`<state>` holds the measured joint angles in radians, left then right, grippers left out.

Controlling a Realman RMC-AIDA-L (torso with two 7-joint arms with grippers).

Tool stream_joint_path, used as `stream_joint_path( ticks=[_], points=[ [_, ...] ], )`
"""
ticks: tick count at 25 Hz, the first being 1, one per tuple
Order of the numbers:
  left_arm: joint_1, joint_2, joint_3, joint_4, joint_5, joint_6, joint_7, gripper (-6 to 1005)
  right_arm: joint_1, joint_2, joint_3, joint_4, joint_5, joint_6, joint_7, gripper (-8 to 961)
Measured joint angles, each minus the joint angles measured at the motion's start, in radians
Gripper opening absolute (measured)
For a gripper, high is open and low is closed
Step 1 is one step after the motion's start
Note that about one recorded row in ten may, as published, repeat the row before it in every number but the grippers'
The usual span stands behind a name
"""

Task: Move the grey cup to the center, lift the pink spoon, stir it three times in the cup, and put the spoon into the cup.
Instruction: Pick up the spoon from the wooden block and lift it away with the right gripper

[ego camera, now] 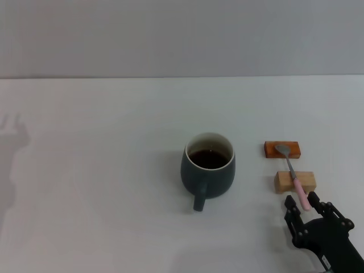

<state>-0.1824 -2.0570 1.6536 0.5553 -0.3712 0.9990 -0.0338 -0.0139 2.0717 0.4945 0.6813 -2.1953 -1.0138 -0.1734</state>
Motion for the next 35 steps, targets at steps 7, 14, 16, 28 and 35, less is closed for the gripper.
stream_joint_path(
  ticks=[7,14,16,28,35],
  points=[
    [0.000,0.000,-0.002,0.000,0.000,0.001,-0.001,215,0.000,-0.001,0.006,0.000,0.000,0.000,0.000,449],
    [0.001,0.000,-0.003,0.000,0.000,0.004,-0.001,216,0.000,-0.001,0.006,0.000,0.002,0.000,0.000,418],
    [0.001,0.000,-0.003,0.000,0.000,0.005,-0.001,216,0.000,-0.001,0.006,0.000,0.006,0.000,0.000,417],
    [0.002,0.000,-0.006,0.002,0.000,0.015,-0.002,215,0.000,-0.001,0.006,0.000,0.008,-0.001,0.000,403],
    [0.000,0.000,-0.007,0.002,0.000,0.015,-0.002,215,0.003,-0.001,0.007,0.000,0.008,-0.001,0.000,389]
  ],
)
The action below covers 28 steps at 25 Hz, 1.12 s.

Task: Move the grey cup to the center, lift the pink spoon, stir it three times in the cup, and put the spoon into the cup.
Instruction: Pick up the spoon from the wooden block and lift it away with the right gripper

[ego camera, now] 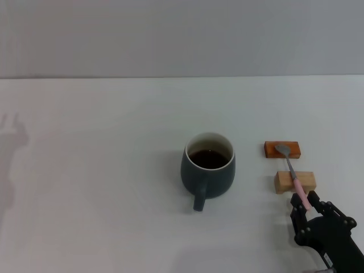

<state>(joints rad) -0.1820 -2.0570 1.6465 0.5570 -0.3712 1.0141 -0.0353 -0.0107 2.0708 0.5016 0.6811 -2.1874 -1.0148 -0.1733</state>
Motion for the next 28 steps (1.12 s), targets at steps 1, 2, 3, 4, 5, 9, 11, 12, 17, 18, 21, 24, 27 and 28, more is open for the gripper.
stream_joint_path(
  ticks=[1,2,3,4,5,9,11,12,17,18,21,24,27,28],
  points=[
    [0.000,0.000,0.000,0.001,0.000,0.000,0.000,215,0.000,0.000,0.000,0.000,0.000,0.000,0.000,375],
    [0.000,0.000,0.000,0.001,0.000,0.000,0.000,216,0.000,0.000,0.000,0.000,0.000,0.000,0.000,360],
    [0.000,0.000,0.000,0.001,0.000,0.000,0.000,216,0.000,0.000,0.000,0.000,0.000,0.000,0.000,346],
    [0.000,0.000,-0.001,0.002,0.000,0.000,0.000,216,0.000,0.000,0.000,0.000,0.000,0.000,0.000,332],
    [0.000,0.000,-0.001,0.002,0.000,0.000,0.000,216,0.000,0.000,0.000,0.000,0.000,0.000,0.000,317],
    [0.000,0.000,-0.002,0.008,0.000,0.000,0.000,215,-0.003,-0.001,0.000,0.000,0.004,0.000,0.000,302],
    [0.001,0.000,-0.002,0.009,0.000,0.000,0.000,216,-0.003,-0.001,0.000,-0.001,0.008,0.001,0.000,302],
    [0.002,0.000,-0.002,0.010,0.000,0.000,0.000,216,-0.003,-0.001,0.000,-0.001,0.008,0.001,0.000,302],
    [0.003,0.000,-0.002,0.011,0.000,0.000,0.000,216,-0.004,-0.002,0.000,-0.002,0.015,0.001,0.000,300],
    [0.003,0.000,-0.002,0.011,0.000,0.000,0.000,216,-0.005,-0.001,0.000,-0.002,0.015,0.001,0.000,300],
    [0.003,0.000,-0.002,0.011,0.000,0.000,0.000,216,-0.005,-0.001,0.000,-0.002,0.015,0.001,0.000,298],
    [0.003,0.000,-0.002,0.011,0.000,0.000,0.000,216,-0.006,0.000,0.000,-0.002,0.015,0.001,0.000,297],
    [0.003,0.000,-0.002,0.011,0.000,0.000,0.000,216,-0.005,0.000,0.000,-0.002,0.015,0.001,0.000,275],
    [0.002,0.000,-0.002,0.011,0.000,0.000,0.000,216,-0.005,0.000,0.000,-0.002,0.015,0.001,0.000,263]
  ],
)
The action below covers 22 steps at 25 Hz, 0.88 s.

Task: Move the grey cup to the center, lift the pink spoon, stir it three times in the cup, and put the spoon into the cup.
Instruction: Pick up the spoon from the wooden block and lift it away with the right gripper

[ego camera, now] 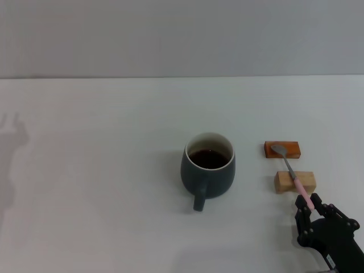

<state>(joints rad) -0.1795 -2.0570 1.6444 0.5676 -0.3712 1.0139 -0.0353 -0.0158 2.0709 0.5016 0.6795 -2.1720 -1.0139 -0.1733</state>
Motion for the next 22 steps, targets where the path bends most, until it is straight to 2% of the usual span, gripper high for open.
stream_joint_path(
  ticks=[2,22],
  points=[
    [-0.001,0.000,0.000,0.000,0.000,0.000,0.000,216,0.000,0.000,0.000,0.000,0.000,0.000,0.000,241],
    [-0.009,0.001,-0.001,0.000,0.000,0.000,0.002,215,0.004,0.000,0.000,0.006,0.000,-0.003,0.000,240]
  ],
)
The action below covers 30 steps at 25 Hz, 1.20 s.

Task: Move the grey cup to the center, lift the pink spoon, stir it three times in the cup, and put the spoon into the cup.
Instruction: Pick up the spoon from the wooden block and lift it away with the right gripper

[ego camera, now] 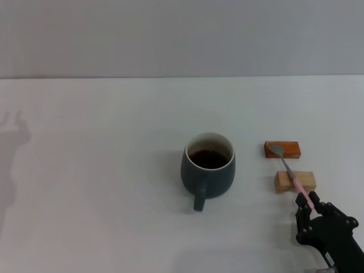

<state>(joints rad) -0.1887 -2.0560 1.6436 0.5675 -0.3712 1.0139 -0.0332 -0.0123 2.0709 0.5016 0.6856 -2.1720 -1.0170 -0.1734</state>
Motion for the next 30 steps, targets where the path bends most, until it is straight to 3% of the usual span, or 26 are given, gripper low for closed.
stream_joint_path(
  ticks=[2,30],
  points=[
    [0.000,0.000,0.000,0.000,0.000,0.000,0.001,215,0.000,0.000,0.000,0.001,0.000,-0.001,0.000,174],
    [-0.007,0.000,-0.002,-0.001,0.000,-0.002,0.001,215,0.004,0.002,0.009,-0.002,0.000,-0.001,-0.008,157]
  ],
)
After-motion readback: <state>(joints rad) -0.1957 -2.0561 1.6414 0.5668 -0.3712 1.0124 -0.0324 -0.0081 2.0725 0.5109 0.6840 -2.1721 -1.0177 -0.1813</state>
